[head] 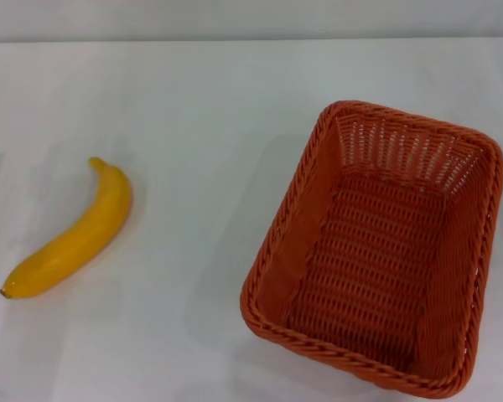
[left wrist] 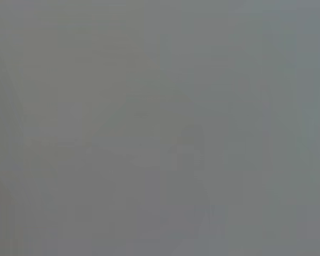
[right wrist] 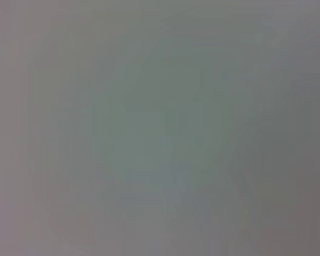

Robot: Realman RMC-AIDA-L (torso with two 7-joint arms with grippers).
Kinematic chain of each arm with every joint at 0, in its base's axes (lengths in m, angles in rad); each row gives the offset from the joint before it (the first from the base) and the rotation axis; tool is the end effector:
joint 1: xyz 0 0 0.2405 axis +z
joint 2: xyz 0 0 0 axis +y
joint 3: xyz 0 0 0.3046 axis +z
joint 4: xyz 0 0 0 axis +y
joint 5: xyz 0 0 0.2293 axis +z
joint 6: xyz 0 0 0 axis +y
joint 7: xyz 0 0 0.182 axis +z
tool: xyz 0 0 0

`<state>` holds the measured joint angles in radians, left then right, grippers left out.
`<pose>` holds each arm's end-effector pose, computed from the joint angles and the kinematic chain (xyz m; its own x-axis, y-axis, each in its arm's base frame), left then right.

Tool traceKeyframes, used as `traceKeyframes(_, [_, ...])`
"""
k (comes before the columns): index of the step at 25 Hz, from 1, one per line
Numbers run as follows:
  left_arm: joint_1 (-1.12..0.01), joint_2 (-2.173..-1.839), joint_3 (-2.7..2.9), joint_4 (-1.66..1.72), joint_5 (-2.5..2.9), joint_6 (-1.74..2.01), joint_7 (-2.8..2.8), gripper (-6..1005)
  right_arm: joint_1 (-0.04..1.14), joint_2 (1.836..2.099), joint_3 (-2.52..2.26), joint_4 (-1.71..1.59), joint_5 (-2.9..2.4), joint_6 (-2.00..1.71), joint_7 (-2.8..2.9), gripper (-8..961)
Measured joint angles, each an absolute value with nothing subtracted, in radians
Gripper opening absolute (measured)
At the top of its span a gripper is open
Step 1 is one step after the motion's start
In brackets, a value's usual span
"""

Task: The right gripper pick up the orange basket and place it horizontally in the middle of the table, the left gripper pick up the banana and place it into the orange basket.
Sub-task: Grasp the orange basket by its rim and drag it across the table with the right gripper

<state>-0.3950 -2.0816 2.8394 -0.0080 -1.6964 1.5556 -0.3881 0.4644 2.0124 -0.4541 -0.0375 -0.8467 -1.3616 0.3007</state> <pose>-0.4033 0.3469 0.0456 0.5382 -0.3782 0.7532 0.8291 0.0770 -0.5537 0.4011 0.3977 0.0491 0.6915 0.2383 -0.6819 -0.7013 -0.0051 -0.7129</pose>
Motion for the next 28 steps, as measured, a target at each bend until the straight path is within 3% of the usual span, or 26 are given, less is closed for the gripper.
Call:
traceKeyframes(16, [-0.381,-2.08,2.839,-0.012,-1.696,1.562,-0.401,876,0.462,2.012,-0.49,-0.041,-0.847,-1.381,0.318,752])
traceKeyframes(20, [-0.373,-2.077,2.84,-0.019,-1.679,1.562,-0.451,876,0.441,1.999,-0.675,-0.182,-0.847,-1.353,0.491,752])
traceKeyframes(21, [-0.37,-2.075,2.841,-0.023,-1.668,1.562,-0.469,875,0.428,1.993,-0.739,-0.242,-0.848,-1.328,0.552,752])
traceKeyframes(22, [-0.368,-2.074,2.841,-0.03,-1.655,1.561,-0.485,875,0.393,1.956,-0.914,-0.418,-0.868,-1.234,0.732,752])
traceKeyframes(23, [-0.368,-2.074,2.841,-0.03,-1.655,1.561,-0.485,875,0.388,1.947,-0.943,-0.458,-0.875,-1.214,0.767,752])
traceKeyframes(28, [-0.352,-2.074,2.841,-0.081,-1.616,1.558,-0.57,874,0.408,1.85,-1.055,-0.705,-1.151,-1.134,1.179,751])
